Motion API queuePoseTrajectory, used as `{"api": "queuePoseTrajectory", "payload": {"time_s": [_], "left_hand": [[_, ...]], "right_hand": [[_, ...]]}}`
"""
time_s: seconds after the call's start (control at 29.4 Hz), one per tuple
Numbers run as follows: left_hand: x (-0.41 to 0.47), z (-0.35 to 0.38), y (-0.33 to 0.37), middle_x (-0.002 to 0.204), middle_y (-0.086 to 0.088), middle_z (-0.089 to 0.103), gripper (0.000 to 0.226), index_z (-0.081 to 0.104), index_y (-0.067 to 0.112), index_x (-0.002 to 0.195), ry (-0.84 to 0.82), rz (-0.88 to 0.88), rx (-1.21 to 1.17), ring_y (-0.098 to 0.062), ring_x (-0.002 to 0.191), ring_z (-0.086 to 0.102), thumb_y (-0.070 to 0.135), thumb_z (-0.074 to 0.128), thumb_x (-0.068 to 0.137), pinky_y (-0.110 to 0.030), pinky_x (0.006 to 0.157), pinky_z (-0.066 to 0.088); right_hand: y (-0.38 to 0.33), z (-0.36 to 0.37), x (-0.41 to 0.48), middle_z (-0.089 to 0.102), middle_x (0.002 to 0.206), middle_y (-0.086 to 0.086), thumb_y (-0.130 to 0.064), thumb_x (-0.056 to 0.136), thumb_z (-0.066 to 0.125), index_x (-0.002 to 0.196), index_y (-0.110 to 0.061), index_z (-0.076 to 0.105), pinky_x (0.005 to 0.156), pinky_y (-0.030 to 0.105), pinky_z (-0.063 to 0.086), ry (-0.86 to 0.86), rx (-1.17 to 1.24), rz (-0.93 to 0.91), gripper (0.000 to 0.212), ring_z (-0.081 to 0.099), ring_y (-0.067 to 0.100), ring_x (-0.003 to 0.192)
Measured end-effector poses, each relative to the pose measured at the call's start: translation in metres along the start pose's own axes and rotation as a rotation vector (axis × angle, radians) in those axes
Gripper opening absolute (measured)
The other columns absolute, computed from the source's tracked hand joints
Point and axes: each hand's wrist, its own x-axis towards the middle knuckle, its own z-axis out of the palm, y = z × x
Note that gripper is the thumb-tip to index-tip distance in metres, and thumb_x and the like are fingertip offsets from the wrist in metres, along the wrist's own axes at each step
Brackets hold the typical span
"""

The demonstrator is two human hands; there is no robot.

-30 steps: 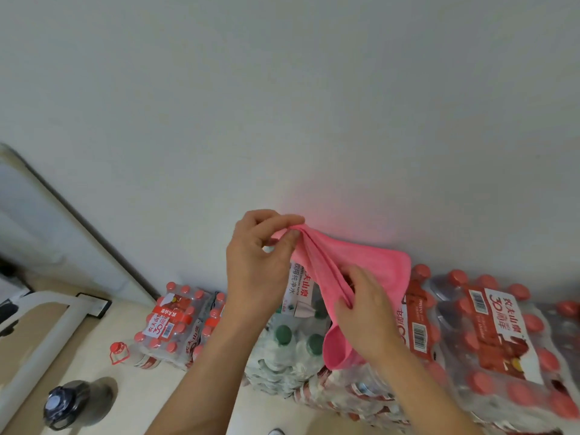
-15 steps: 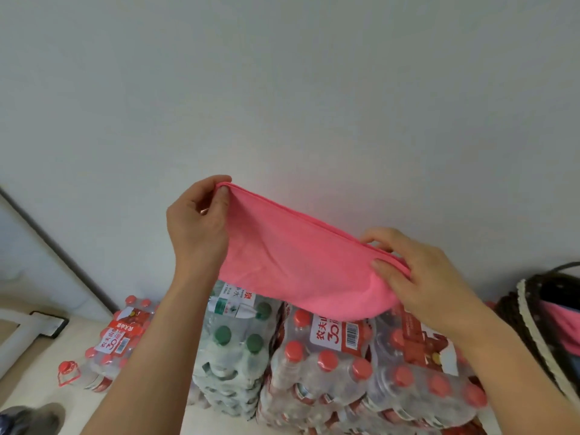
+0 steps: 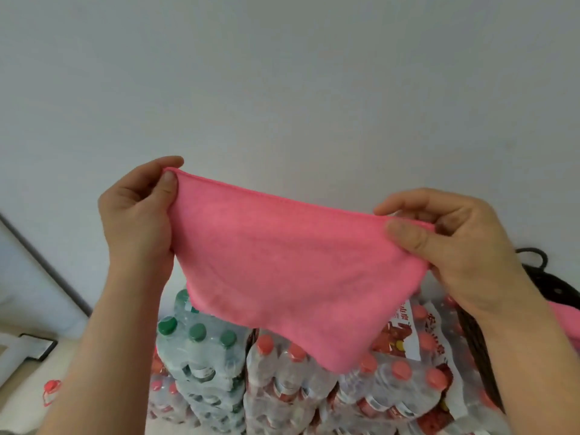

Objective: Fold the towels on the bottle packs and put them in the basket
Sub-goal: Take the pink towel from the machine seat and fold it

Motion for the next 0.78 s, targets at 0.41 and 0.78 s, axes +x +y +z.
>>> {"api": "queuePoseTrajectory", "payload": {"time_s": [0.41,0.78], "left_hand": [[0.014,-0.05,-0.077,0.085,0.008,0.07,0.021,0.073,0.022,0.093,-0.23,-0.248,0.281,0.002,0.076,0.062,0.005,0.062,0.088,-0.014,0.072,0.046],[0.052,0.027,-0.031,0.082,-0.006,0.068,0.022,0.073,0.017,0.091,-0.319,-0.014,-0.252,-0.02,0.076,0.062,-0.001,0.06,0.088,-0.029,0.075,0.054]], "right_hand": [[0.08,0.04,-0.002,0.074,0.086,-0.001,-0.007,0.079,0.075,0.09,-0.019,0.074,0.073,0.017,0.052,-0.016,-0.381,0.514,0.016,0.066,0.005,0.078],[0.008,0.011,0.03,0.066,0.073,-0.011,-0.005,0.081,0.073,0.082,-0.024,0.067,0.073,0.019,0.055,0.69,-0.328,-0.025,0.021,0.063,0.004,0.071]]}}
